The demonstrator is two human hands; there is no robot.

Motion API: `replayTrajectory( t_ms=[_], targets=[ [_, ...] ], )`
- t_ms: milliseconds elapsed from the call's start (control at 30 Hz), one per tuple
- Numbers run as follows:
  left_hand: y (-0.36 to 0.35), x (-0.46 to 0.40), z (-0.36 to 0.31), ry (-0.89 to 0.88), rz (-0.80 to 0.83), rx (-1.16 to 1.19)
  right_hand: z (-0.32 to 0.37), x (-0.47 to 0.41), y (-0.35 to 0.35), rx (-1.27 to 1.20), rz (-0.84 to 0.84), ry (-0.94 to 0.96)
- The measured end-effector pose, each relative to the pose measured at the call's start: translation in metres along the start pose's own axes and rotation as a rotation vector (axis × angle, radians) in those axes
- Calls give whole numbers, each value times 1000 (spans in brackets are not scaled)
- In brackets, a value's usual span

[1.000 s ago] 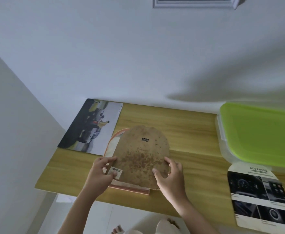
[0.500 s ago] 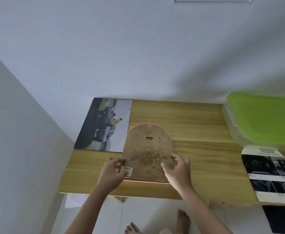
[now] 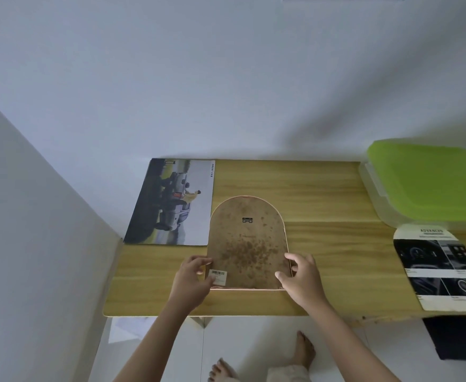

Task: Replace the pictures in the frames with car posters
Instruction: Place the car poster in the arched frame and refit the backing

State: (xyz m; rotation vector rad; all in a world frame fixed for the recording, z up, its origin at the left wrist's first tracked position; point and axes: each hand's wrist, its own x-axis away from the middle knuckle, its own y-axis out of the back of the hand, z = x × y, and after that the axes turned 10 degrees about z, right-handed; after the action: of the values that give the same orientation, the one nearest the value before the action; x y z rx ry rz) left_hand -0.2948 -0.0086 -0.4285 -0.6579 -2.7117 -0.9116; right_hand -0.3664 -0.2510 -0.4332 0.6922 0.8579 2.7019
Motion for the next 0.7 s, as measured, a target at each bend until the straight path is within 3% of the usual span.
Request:
replayTrajectory(
  t_ms=[433,700],
  targets=[
    [4,-11,14,37,82,51,-18,1,4,-57,20,101],
    [7,-17,14,-13,119,-99,-15,-4,7,-28,29,85]
  ],
)
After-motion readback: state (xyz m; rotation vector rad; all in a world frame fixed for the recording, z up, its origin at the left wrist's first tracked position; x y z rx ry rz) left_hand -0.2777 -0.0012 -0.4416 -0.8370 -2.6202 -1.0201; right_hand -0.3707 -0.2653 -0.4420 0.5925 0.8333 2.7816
